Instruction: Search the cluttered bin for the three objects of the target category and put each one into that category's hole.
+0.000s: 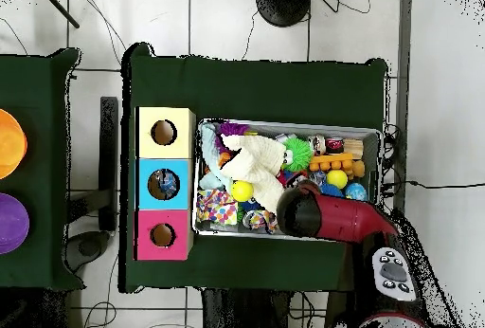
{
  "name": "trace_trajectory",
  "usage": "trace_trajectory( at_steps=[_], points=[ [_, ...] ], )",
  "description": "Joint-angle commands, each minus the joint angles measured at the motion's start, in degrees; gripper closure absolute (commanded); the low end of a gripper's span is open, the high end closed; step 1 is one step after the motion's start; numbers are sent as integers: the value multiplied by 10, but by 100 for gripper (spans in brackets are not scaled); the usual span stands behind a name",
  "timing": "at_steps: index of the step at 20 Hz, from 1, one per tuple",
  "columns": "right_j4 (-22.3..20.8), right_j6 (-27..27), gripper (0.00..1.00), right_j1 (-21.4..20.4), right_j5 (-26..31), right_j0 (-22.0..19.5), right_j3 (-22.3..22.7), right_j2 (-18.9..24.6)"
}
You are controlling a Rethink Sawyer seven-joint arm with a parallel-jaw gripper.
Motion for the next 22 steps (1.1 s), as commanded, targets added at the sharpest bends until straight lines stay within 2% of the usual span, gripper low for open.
trace_trajectory(
  at_steps=[1,13,17,22],
  points=[
    [-37,-29,0,67,5,-12,-81,23],
    [-84,-83,0,75,57,-27,-135,31],
    [-106,-122,0,69,103,-26,-155,36],
    [-129,-128,0,62,120,-29,-152,48]
  ],
)
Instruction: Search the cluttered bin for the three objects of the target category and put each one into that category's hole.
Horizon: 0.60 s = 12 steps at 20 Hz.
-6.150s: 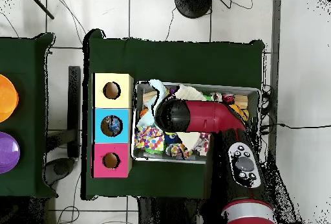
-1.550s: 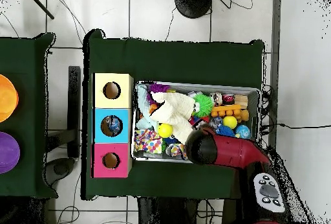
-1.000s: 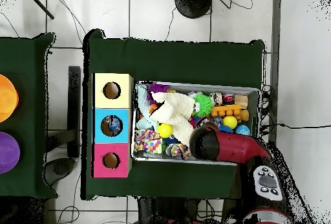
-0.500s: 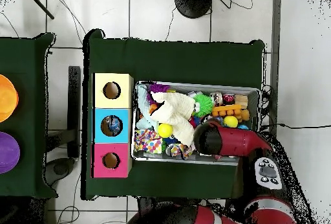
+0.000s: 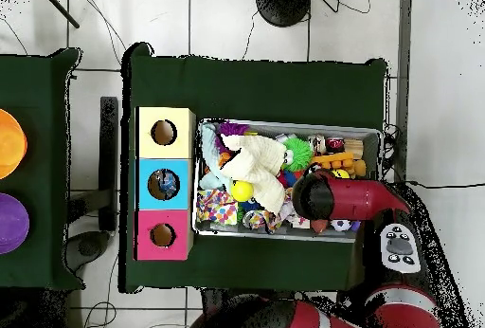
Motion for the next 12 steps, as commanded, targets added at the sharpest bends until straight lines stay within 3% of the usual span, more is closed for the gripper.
trace_trajectory(
  at_steps=[1,7,12],
  points=[
    [-50,-125,0,12,70,-15,-47,50],
    [-46,-101,0,31,65,-32,-32,78],
    [-33,-179,0,43,113,-91,-19,166]
  ],
)
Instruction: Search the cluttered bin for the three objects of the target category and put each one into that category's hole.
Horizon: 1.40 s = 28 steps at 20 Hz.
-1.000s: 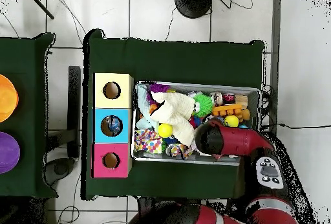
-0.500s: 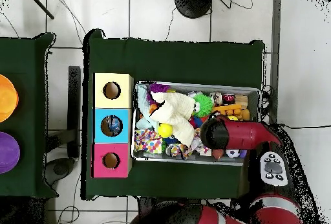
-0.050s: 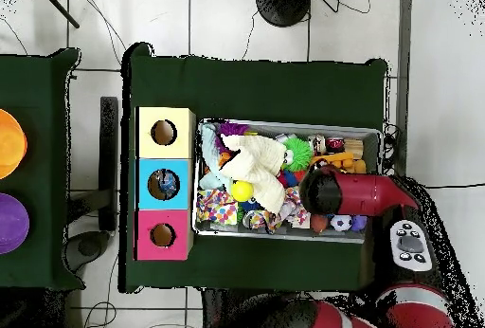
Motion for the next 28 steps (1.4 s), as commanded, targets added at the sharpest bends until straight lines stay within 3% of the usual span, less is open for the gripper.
trace_trajectory(
  at_steps=[1,7,13,18,22,28],
  points=[
    [-10,-197,0,44,110,-69,2,149],
    [-1,-266,0,35,209,-112,1,213],
    [-2,-298,0,-7,287,-124,12,227],
    [22,-309,0,-42,324,-149,43,252],
    [38,-297,0,-35,296,-174,58,282],
    [-2,-220,0,-8,187,-163,46,272]
  ],
)
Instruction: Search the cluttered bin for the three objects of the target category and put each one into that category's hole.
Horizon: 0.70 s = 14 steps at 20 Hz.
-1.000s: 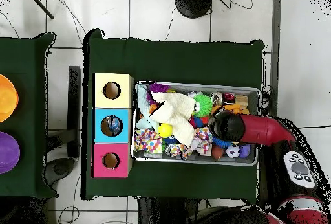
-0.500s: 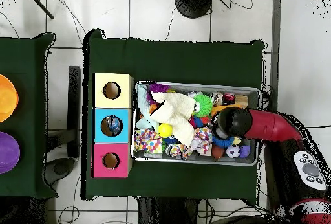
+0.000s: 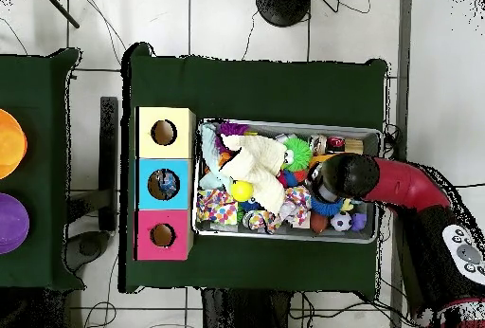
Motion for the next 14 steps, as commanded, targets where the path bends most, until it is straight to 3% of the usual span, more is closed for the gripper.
trace_trajectory(
  at_steps=[1,7,14],
  points=[
    [-22,-65,0,28,-85,6,28,52],
    [-29,-13,0,26,-145,31,26,26],
    [-54,-94,0,45,-37,75,-49,1]
  ],
)
